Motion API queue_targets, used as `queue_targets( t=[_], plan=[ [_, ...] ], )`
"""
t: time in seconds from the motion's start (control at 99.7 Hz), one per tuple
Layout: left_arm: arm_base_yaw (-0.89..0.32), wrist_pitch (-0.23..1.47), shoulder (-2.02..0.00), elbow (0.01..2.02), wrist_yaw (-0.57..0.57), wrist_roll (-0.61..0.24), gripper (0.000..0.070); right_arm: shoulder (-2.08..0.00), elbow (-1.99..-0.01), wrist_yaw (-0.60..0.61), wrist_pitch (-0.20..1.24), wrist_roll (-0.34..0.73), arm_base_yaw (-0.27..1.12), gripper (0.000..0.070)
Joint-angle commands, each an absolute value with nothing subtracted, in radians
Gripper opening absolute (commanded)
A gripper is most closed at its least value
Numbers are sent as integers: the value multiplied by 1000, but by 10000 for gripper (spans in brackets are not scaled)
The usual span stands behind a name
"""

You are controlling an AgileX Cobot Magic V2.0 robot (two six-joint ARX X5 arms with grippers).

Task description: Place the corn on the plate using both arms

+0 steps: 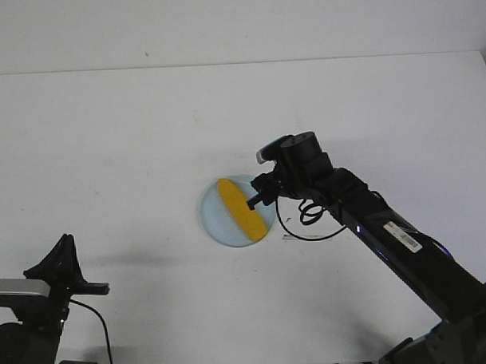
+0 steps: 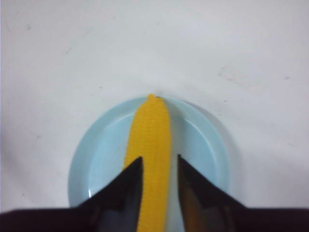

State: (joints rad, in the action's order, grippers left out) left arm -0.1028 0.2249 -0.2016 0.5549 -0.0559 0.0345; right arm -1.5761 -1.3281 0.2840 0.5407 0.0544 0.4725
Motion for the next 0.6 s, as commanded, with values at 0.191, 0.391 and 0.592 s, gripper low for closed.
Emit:
queue_targets(
  t=[0.191,0.391,0.592],
  plan=[
    [-105,209,-200,561,-60,34,1,-1415,-1111,217,349,25,378,1],
    [-105,209,-200,561,-60,33,1,-1244,-858,91,31,36,270,1],
    [-105,209,-200,561,-60,33,1,-1095,-658,10,-178,32,140,1]
  ],
)
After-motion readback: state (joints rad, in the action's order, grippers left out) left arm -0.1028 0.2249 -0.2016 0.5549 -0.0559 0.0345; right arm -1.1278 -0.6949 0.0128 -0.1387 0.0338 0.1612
